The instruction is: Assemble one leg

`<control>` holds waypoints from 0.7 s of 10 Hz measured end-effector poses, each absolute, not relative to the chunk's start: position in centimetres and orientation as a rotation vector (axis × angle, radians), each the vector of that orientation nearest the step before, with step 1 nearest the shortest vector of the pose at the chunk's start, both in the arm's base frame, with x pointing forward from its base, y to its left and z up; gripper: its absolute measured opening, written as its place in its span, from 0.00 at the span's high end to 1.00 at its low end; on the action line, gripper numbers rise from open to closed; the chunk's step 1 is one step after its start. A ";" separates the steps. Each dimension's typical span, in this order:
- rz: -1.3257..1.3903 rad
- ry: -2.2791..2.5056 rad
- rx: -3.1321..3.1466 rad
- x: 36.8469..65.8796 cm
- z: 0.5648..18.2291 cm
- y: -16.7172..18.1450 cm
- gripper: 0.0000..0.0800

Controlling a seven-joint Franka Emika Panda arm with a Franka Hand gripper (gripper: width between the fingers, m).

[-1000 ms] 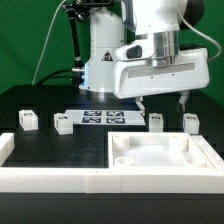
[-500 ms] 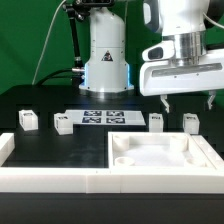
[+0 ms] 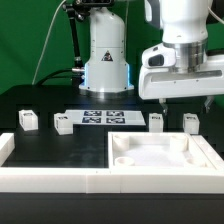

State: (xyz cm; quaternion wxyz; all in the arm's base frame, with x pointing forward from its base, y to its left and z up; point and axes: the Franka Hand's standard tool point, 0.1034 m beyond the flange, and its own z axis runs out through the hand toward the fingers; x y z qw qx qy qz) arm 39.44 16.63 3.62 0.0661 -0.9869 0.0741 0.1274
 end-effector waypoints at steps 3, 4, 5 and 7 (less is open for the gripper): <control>0.794 0.190 -2.895 39.3 3.8 17.7 0.19; 0.900 0.194 -2.862 39.5 3.5 17.6 0.19; 0.960 0.201 -2.842 39.5 3.1 17.4 0.19; 1.209 0.203 -2.754 38.9 2.8 16.8 0.19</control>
Offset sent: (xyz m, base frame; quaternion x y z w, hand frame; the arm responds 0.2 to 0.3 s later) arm 0.0045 0.0060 -0.0056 -0.0083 -0.2402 0.0101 0.9706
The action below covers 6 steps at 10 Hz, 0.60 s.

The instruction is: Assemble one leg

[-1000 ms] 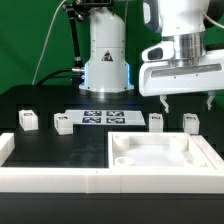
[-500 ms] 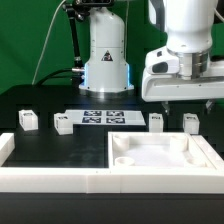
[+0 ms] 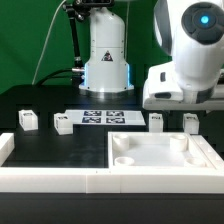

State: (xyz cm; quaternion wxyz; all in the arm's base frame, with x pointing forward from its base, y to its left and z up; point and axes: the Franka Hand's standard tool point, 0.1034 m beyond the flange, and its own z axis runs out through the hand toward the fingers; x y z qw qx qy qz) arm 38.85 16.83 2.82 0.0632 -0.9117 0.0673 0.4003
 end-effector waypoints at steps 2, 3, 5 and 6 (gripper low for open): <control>1.281 0.234 -2.725 39.4 1.7 16.9 0.19; 1.276 0.233 -2.730 39.1 1.5 17.0 0.19; 1.283 0.221 -2.731 38.8 1.1 17.4 0.19; 1.281 0.212 -2.732 38.7 1.1 17.7 0.19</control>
Offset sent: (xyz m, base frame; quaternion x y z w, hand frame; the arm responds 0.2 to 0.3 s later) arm -0.0021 0.0035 -0.0164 -0.0038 0.0086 0.0104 0.9999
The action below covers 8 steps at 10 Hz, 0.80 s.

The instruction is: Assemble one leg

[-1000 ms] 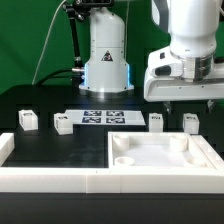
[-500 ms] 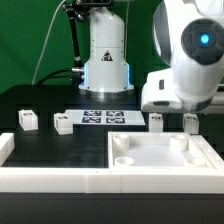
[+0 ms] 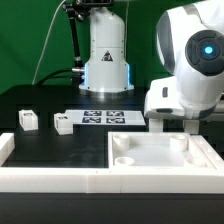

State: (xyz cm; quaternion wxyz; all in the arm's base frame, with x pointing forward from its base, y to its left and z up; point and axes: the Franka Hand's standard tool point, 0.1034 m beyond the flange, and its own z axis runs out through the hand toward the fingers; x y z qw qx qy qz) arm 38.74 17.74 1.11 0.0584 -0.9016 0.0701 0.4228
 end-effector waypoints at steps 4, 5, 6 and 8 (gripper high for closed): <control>1.277 0.209 -2.732 38.8 1.1 17.8 0.59; 1.278 0.209 -2.732 38.7 1.1 17.8 0.64; 1.278 0.209 -2.732 38.7 1.1 17.8 0.64; 1.278 0.209 -2.732 38.7 1.1 17.8 0.64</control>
Offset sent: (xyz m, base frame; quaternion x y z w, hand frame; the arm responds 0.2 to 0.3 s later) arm 0.0000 0.0000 0.0000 0.0000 0.0000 0.0000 1.0000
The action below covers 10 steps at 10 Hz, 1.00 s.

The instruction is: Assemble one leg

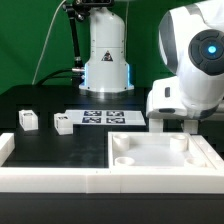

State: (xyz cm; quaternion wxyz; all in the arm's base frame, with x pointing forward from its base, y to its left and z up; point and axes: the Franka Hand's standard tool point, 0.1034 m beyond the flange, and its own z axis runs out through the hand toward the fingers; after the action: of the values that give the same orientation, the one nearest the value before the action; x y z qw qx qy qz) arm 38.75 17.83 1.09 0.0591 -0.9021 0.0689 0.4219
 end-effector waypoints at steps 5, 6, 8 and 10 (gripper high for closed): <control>1.218 0.130 -2.747 40.3 5.9 16.1 0.64; 1.195 0.132 -2.760 40.5 6.9 16.1 0.64; 1.183 0.131 -2.767 40.3 7.3 16.0 0.64; 1.012 0.145 -2.827 41.4 6.8 16.3 0.64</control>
Offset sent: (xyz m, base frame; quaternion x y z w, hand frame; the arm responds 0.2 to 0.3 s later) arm 0.0045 -0.0253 0.0654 -0.0168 -0.0145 -0.0484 0.9986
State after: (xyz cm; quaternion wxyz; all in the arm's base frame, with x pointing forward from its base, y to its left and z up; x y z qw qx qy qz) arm 41.41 16.29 6.80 0.0677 -0.9382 0.0482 0.3360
